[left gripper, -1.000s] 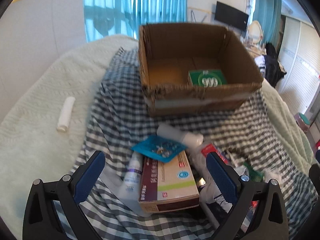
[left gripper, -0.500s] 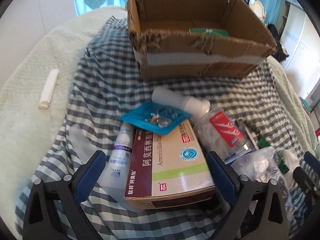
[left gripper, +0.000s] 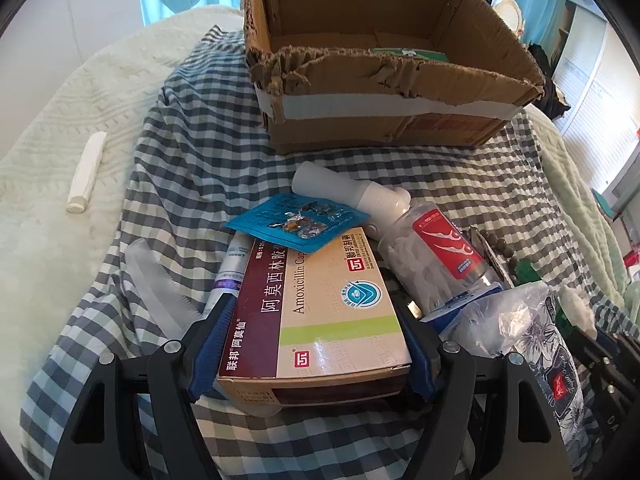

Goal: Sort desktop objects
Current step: 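Grasp the Amoxicillin box with the left tool while the right grasps the white tissue, then carry the Amoxicillin box and tissue over the cardboard box with both tools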

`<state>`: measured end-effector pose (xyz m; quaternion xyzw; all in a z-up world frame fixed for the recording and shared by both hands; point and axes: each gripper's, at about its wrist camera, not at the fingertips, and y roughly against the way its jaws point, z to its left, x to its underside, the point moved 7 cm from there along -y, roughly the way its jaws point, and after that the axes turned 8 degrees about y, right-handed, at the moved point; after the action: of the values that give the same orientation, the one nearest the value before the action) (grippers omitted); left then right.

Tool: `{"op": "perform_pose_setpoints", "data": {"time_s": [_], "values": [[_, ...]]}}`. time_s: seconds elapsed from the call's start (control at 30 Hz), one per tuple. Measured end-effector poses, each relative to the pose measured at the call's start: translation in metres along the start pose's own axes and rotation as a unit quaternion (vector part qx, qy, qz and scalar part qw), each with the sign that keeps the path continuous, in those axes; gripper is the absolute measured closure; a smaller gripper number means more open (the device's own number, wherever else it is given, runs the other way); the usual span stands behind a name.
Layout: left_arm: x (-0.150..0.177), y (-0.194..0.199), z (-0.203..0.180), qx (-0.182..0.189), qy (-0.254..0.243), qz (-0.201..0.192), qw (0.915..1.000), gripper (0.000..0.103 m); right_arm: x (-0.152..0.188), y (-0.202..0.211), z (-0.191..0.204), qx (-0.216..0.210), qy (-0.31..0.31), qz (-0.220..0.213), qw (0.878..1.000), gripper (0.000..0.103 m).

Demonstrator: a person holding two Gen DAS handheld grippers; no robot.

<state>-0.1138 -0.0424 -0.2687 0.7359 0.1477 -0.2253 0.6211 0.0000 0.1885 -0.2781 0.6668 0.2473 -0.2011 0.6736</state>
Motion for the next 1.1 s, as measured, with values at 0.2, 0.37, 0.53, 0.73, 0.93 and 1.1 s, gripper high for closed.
{"op": "perform_pose_setpoints", "data": {"time_s": [0.2,0.37,0.53,0.73,0.93,1.1], "values": [[-0.001,0.015,-0.002,0.002,-0.009,-0.023,0.9997,0.027,-0.006,0.022,0.005,-0.008,0.007,-0.05,0.999,0.085],[0.001,0.034,-0.005,0.009,-0.013,-0.046,0.9988,0.027,-0.011,0.04,0.01,-0.009,0.014,-0.085,0.996,0.086],[0.001,0.056,-0.01,0.017,-0.023,-0.079,0.9964,0.027,-0.016,0.055,0.016,0.004,0.031,-0.118,0.993,0.09],[-0.002,0.082,-0.021,0.031,-0.038,-0.12,0.9916,0.027,-0.022,0.079,0.02,0.021,0.046,-0.168,0.985,0.092],[-0.012,0.109,-0.023,0.021,-0.037,-0.178,0.9831,0.027,-0.033,0.099,0.018,0.039,0.044,-0.213,0.975,0.092],[-0.023,0.129,-0.019,0.03,-0.02,-0.21,0.977,0.027,-0.045,0.115,0.017,0.04,0.04,-0.239,0.969,0.092]]}}
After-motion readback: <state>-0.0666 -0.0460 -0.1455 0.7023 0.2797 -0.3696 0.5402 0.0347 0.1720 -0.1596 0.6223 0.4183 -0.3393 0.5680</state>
